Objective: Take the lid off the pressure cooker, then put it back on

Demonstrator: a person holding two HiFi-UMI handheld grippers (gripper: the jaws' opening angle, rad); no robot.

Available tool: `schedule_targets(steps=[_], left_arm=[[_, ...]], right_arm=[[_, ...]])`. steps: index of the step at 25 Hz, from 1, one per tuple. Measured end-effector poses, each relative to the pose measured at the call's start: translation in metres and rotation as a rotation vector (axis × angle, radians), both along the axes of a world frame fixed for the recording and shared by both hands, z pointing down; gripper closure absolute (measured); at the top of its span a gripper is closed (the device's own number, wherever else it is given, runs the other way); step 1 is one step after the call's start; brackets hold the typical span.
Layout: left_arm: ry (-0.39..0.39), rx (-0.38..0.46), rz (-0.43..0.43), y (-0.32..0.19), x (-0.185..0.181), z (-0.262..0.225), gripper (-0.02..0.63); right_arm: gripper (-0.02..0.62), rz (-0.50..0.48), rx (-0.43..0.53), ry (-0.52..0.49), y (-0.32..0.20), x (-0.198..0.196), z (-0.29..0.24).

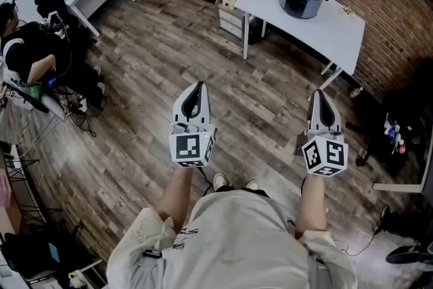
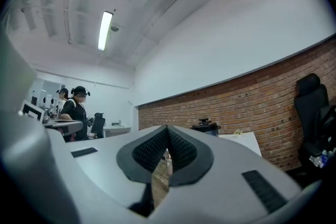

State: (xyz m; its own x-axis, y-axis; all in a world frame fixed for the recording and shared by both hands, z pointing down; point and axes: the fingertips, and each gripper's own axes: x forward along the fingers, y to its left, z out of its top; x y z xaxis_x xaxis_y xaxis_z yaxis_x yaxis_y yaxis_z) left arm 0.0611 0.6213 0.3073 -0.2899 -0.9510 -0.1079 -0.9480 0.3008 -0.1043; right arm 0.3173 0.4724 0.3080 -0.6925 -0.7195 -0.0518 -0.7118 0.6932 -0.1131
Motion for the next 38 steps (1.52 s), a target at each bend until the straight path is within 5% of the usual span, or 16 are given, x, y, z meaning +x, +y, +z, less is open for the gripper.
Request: schedule_targets(steps=[10, 13, 20, 38], left_arm=[[0.017, -0.007, 0.038, 0.007, -0.005, 0.003, 0.588], [0.024, -0.021, 0.065, 0.007, -0.008, 0.005, 0.500], [0.023, -0.031, 0.086, 0.016, -0.028, 0.008, 0.408], [0.020, -0.070, 0.079, 0.015, -0.080, 0.035, 0.408]], right_arm=[[0.553, -0.017, -0.009, 0.013, 0.010, -0.013, 0.005], [0.496, -0.030, -0.009, 0.010, 0.013, -0.021, 0.004], [0.390, -0.032, -0.007, 0.018, 0.021, -0.044, 0.004], [0.387, -0.012, -0.031, 0.037, 0.020, -0.092, 0.028]])
